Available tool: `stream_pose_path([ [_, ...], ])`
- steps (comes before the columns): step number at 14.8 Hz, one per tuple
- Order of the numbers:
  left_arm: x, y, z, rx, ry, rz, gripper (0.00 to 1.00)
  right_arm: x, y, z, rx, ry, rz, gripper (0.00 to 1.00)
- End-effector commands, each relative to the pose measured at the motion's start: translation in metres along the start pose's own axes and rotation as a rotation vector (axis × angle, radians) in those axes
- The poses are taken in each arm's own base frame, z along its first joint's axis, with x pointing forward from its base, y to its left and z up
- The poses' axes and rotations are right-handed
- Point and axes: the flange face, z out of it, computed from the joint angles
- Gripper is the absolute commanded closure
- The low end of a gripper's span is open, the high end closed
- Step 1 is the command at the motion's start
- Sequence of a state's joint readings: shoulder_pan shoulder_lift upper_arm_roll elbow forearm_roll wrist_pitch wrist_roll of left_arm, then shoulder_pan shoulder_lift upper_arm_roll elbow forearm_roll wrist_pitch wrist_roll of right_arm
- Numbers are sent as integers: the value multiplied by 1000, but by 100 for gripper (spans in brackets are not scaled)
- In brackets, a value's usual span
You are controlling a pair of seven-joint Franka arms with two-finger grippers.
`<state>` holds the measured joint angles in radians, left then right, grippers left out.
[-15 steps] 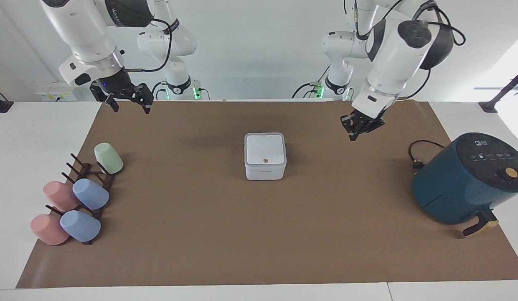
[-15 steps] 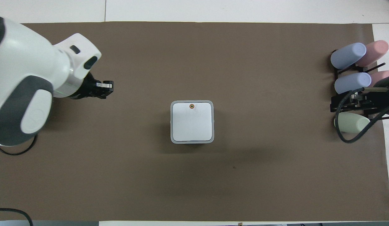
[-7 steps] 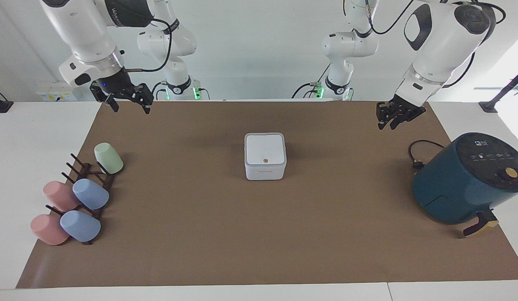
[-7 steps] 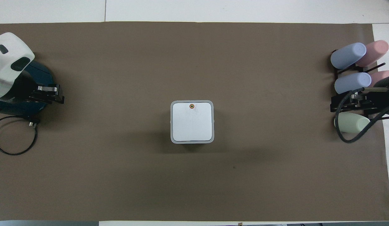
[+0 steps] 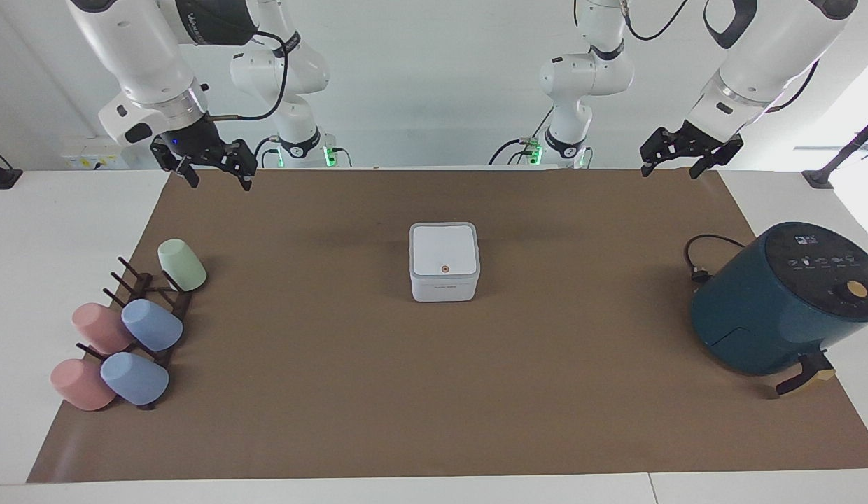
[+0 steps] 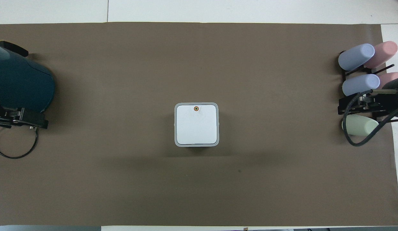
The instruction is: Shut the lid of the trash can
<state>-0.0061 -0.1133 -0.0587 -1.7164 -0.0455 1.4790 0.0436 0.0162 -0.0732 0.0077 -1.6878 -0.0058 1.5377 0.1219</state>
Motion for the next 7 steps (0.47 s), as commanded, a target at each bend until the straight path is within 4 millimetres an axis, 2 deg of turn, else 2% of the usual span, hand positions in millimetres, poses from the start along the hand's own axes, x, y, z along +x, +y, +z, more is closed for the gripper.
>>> stream_pose_path([
  [1,3,0,-7,8,35,16,0,-5,2,-3,7,-5,-15,0],
  [3,10,0,-10,32,9,23,0,-5,1,-3,7,-5,-17,0],
  [5,11,4,-31,26,-9,26,0,-5,1,-3,7,-5,-17,0],
  [7,9,6,-33,33,-16,19,0,-5,2,-3,7,-7,-15,0],
])
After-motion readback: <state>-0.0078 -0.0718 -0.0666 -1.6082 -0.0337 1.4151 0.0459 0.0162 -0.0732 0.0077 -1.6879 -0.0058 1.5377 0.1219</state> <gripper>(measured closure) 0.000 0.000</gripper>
